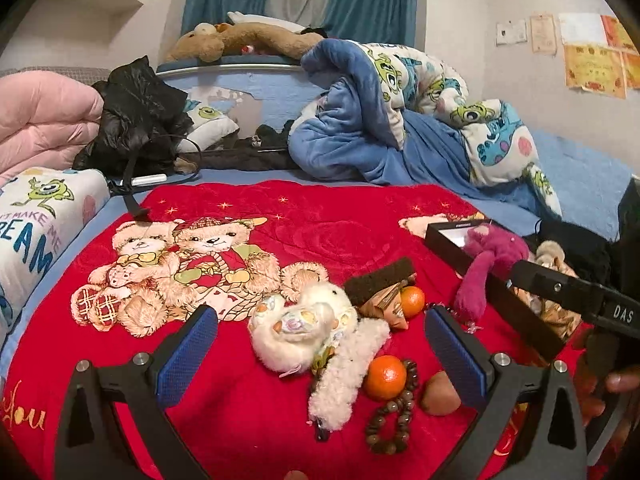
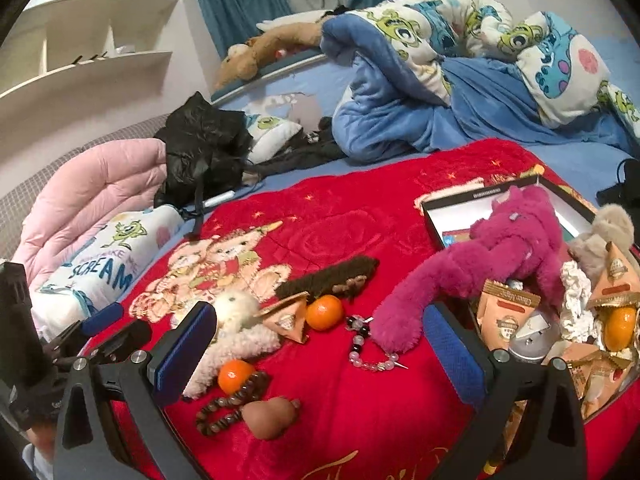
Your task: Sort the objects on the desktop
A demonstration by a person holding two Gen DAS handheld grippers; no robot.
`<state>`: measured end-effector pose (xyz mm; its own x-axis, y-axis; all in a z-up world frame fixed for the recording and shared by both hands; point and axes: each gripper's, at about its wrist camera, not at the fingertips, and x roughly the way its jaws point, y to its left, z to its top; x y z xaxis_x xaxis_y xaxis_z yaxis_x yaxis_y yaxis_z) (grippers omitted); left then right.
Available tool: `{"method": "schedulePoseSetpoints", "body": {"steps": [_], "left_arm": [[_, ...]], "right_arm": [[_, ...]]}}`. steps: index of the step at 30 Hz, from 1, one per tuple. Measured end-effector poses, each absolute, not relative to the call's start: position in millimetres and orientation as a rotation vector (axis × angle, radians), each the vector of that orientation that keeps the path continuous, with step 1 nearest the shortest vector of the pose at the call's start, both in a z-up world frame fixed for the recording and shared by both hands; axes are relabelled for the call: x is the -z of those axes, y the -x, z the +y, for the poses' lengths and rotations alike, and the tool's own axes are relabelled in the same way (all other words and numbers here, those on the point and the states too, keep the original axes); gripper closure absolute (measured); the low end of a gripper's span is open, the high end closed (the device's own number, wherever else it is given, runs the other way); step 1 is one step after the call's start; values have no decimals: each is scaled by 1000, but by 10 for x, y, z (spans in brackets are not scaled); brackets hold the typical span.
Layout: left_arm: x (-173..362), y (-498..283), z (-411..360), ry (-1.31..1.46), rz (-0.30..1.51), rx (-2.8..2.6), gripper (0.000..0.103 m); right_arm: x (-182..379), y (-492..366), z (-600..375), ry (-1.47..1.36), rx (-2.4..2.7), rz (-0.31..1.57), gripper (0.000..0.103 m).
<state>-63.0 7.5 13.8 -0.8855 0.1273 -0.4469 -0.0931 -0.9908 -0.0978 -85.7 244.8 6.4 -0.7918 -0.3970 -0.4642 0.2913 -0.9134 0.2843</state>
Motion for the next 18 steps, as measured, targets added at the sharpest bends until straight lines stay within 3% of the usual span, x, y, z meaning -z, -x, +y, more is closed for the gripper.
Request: {"method": "schedulePoseSetpoints", "body": {"steps": [18], "left_arm": [[105,864,170,827,-30,-2878,0]], "right_arm": [[122,972,2392,-844,2676,-207,0]]}}
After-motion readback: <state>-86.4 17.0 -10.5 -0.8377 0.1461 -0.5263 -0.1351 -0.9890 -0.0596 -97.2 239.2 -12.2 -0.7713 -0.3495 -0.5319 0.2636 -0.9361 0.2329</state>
